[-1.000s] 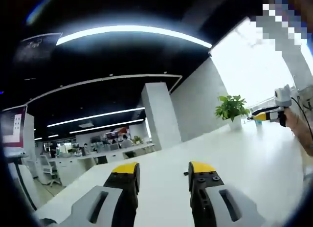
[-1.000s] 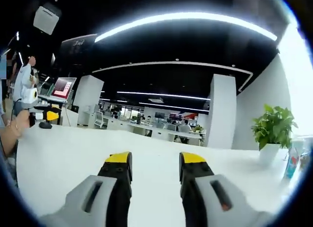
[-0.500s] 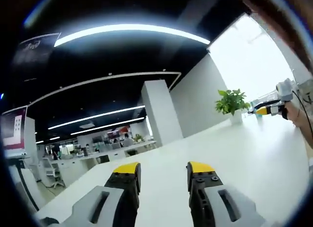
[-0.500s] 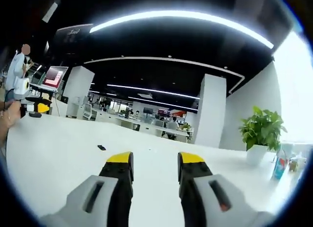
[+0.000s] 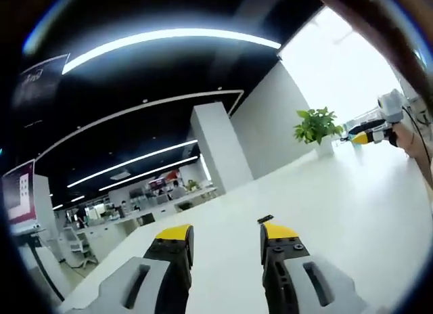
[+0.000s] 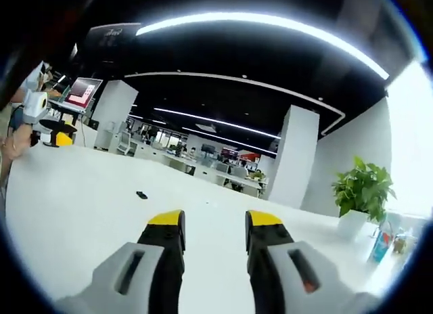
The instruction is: Snap the two parts of the plastic buckle together until the buckle closes and remains connected.
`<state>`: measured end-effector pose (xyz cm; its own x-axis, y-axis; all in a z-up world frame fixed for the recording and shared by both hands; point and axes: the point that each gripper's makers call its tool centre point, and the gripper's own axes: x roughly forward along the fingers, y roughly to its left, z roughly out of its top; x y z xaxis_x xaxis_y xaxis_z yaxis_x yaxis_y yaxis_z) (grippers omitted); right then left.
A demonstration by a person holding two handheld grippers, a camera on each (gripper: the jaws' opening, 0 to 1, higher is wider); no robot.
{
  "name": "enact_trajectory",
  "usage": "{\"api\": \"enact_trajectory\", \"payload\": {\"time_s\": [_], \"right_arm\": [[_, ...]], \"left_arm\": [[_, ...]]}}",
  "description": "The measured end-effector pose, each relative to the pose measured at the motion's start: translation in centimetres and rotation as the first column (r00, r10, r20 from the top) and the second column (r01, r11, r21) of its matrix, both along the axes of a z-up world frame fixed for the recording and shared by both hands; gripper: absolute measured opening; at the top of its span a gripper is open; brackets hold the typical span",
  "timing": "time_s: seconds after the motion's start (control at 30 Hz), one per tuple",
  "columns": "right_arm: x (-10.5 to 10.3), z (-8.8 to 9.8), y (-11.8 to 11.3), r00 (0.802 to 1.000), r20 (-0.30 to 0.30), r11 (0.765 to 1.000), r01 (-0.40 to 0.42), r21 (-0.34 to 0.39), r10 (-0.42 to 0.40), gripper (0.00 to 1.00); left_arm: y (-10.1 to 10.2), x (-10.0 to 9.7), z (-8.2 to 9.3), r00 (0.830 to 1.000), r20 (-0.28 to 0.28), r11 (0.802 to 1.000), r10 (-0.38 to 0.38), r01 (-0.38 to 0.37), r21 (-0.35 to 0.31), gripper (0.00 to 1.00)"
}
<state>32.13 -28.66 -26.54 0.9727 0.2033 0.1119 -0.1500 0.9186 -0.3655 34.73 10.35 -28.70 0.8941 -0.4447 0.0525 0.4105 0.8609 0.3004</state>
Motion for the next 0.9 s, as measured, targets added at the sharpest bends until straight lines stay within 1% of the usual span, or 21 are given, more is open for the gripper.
{"api": "enact_trajectory", "payload": {"time_s": [0.1,0.2,0.23,0.3,0.33,0.4,0.47,0.57,0.67,0.73,0.83,0.9], "right_arm": [[-0.1,0.2,-0.3,1.000,0.012,1.000,0.011,-0.007,-0.011,0.35],[0.0,0.2,-0.6,1.000,0.004,0.999,-0.009,0.044,0.009,0.35],[0.0,0.2,-0.6,1.000,0.002,0.999,-0.010,0.051,0.010,0.35],[0.2,0.0,-0.6,1.000,-0.004,0.998,-0.009,0.055,0.009,0.35],[0.4,-0.1,-0.6,1.000,-0.012,0.999,-0.007,0.052,0.008,0.35],[1.0,-1.3,-0.5,0.998,-0.070,1.000,0.000,0.029,0.002,0.35],[1.3,-1.7,-0.5,0.996,-0.090,0.999,-0.006,0.033,0.009,0.35],[1.5,-2.2,-0.4,0.992,-0.117,0.998,-0.031,0.059,0.037,0.35],[1.4,-2.7,0.4,0.987,-0.145,0.997,-0.065,0.050,0.072,0.35],[1.5,-2.7,0.8,0.986,-0.142,0.996,-0.077,0.044,0.082,0.35],[1.5,-2.7,1.2,0.984,-0.144,0.994,-0.095,0.060,0.103,0.35],[1.4,-2.8,1.2,0.984,-0.146,0.994,-0.097,0.056,0.104,0.35]], "left_arm": [[-0.1,0.2,-0.2,1.000,-0.011,1.000,0.004,-0.004,0.004,0.39],[-0.3,0.5,-0.7,0.999,-0.036,1.000,-0.003,0.004,0.014,0.39],[-0.4,0.6,-1.0,0.999,-0.051,1.000,-0.009,0.010,0.018,0.40],[-0.4,0.7,-1.2,0.997,-0.069,1.000,-0.019,0.019,0.002,0.41],[-0.4,0.7,-1.2,0.997,-0.074,1.000,-0.022,0.021,-0.010,0.41],[-0.2,0.7,-1.2,0.996,-0.080,0.999,-0.025,0.023,-0.032,0.41],[0.0,0.7,-1.2,0.997,-0.078,0.999,-0.021,0.018,-0.043,0.41],[0.1,0.7,-0.9,0.998,-0.067,0.999,-0.016,0.013,-0.051,0.41],[0.2,0.8,-1.0,0.998,-0.067,0.999,-0.008,0.004,-0.054,0.41],[0.1,0.9,-1.2,0.995,-0.092,0.996,-0.032,0.024,-0.086,0.41],[0.3,0.8,-1.0,0.997,-0.078,0.995,-0.030,0.022,-0.100,0.41],[0.4,0.9,-1.1,0.996,-0.081,0.995,-0.024,0.016,-0.100,0.41]]}}
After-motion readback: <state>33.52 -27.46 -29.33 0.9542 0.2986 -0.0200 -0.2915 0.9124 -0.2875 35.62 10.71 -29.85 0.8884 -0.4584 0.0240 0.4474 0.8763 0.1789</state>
